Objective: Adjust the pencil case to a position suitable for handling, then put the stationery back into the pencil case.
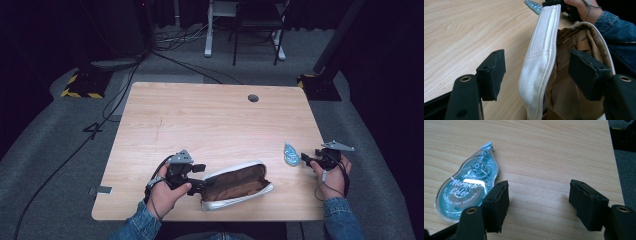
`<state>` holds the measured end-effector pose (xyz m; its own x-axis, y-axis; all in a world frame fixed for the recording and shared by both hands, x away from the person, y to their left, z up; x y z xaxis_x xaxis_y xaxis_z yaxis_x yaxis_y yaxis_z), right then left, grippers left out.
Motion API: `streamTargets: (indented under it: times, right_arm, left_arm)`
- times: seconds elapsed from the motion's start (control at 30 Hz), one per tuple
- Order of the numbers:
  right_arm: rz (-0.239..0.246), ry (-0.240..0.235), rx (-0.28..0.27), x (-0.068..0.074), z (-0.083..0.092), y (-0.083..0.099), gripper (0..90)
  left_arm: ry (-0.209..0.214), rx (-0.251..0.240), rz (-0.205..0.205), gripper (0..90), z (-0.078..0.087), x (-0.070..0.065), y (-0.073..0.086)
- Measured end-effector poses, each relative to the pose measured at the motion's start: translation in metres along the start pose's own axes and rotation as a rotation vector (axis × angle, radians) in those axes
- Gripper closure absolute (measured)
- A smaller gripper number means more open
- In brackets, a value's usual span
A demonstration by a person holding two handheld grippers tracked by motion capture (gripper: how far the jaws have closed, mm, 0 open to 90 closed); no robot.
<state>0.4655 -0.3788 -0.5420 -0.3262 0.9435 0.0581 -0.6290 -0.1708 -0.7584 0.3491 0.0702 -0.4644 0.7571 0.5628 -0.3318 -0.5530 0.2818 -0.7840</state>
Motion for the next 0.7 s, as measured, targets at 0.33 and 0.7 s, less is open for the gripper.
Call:
streamTargets:
  times: [0.33, 0.7]
  right_arm:
    - [-0.009, 0.002, -0.038, -0.001, 0.014, -0.006, 33.2]
    - [0.015, -0.021, -0.054, 0.011, 0.021, -0.018, 32.4]
  left_arm:
    - [-0.053, -0.042, -0.038, 28.2, 0.021, 0.008, -0.008]
    - [-0.193, -0.031, -0.037, 26.9, 0.039, 0.044, -0.003]
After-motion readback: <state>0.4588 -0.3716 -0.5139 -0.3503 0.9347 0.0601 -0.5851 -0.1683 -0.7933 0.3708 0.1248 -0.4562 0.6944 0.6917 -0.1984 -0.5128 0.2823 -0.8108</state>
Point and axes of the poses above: each handheld gripper's, and its own axes: z roughly backward along the jaws, y roughly out of its underside, x roughly to its left, the point moved 6 cm from there along -z, roughly forward along the jaws, and after that the axes turned 4 degrees about -y, right-handed, at the moved point
